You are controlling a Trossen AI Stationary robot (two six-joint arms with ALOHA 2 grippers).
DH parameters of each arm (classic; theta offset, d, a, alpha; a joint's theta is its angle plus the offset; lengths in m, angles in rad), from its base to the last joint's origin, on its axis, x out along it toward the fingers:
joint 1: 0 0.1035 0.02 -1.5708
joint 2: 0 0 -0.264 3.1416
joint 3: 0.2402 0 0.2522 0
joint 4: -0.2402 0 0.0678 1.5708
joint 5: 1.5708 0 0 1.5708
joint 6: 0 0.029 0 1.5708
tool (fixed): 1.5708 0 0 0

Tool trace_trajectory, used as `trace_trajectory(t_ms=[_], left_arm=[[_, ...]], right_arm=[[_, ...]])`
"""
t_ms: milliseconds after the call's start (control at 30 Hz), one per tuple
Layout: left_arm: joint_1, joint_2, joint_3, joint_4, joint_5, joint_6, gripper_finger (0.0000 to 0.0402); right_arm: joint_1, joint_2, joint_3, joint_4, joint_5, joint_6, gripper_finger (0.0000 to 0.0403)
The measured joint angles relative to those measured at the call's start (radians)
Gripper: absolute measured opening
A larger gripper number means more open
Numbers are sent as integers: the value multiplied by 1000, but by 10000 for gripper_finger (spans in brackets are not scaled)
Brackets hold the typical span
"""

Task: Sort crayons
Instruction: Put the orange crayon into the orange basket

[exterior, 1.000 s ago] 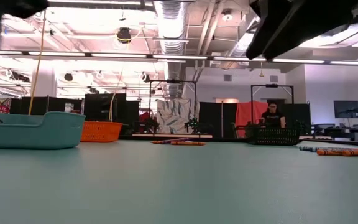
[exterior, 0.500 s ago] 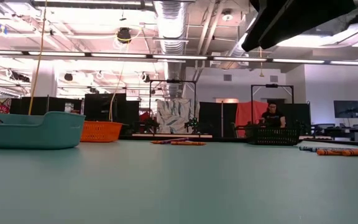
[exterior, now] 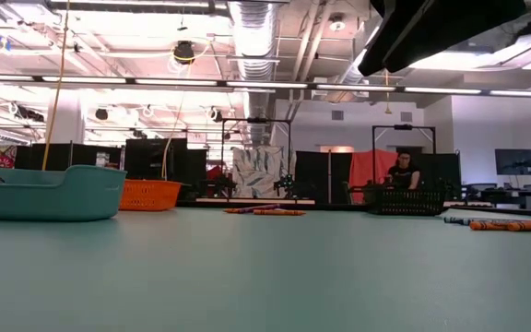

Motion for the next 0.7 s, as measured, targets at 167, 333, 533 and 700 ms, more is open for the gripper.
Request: trace_trajectory(t_ms=[167,333,533,700], left_arm=[[5,15,0,5,23,1,98],[6,41,-1,15,47,0,98],[14,44,-1,19,43,-3,98],[23,47,-1,19,44,-1,98]], right_arm=[[5,0,0,-1,0,11,193],[6,0,0,-4,0,14,193],[6,0,0,-4,0,14,193],[6,0,0,-3,0,14,193]])
